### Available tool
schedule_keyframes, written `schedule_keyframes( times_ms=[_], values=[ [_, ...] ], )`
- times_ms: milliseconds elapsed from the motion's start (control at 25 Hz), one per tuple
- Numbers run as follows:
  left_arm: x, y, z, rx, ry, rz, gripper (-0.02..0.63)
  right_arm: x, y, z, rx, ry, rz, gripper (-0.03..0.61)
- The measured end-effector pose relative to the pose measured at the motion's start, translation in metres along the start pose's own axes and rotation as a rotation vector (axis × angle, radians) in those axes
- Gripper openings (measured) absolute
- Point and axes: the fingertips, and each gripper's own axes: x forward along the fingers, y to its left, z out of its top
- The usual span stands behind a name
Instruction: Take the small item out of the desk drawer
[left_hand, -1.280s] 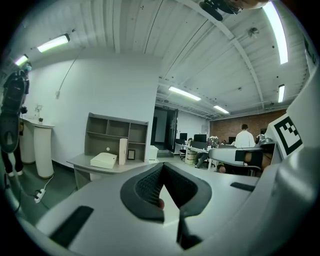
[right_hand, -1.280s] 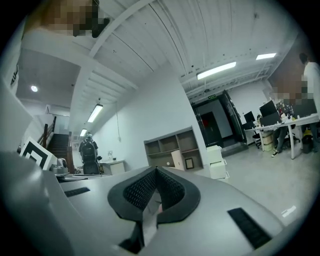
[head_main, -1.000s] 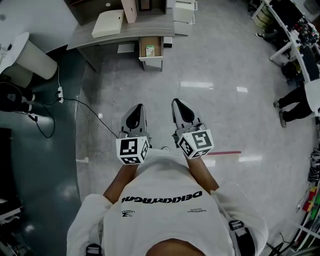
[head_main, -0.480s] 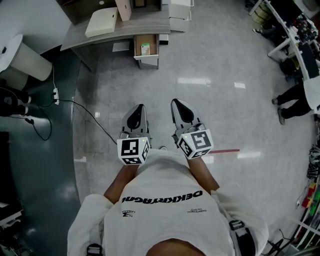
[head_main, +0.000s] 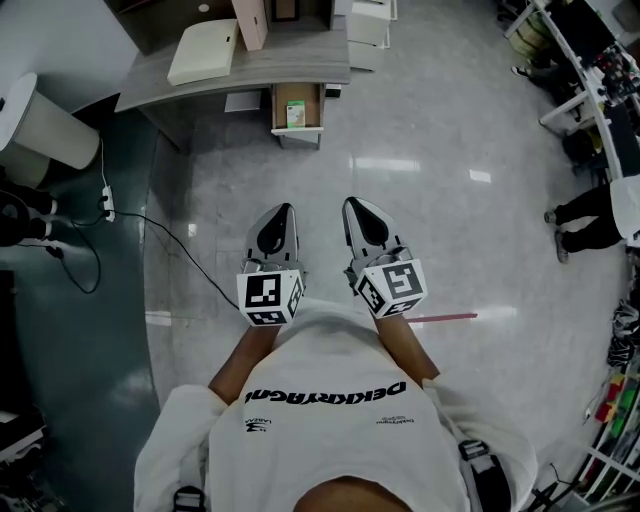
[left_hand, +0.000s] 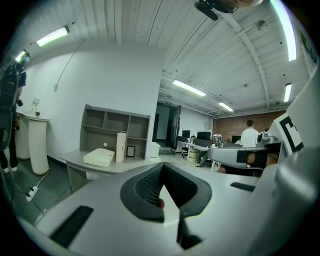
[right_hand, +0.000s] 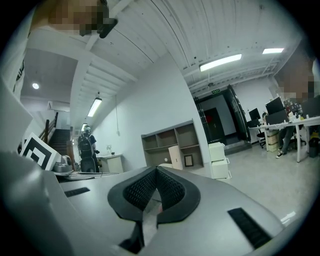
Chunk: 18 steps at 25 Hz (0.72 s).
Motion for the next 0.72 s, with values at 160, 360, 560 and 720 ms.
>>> schedule_keyframes(
  times_ms=[160,360,560,720],
  values=[
    [0.054,0.029,0.015,0.000,0.009,-0.019,0.015,0.056,-0.024,0.016,-0.005,0.004,-0.024,0.031],
    [0.124,0.073,0.041,-0.004,0.021,-0.052,0.015,0.132,-0.050,0.038,-0.002,0.010,-0.062,0.031],
    [0.187,0.113,0.060,-0.009,0.036,-0.077,0.015,0.200,-0.073,0.051,0.000,0.025,-0.097,0.031],
    [0.227,0.142,0.066,-0.012,0.055,-0.103,0.015,0.248,-0.085,0.056,0.004,0.035,-0.120,0.031]
  ],
)
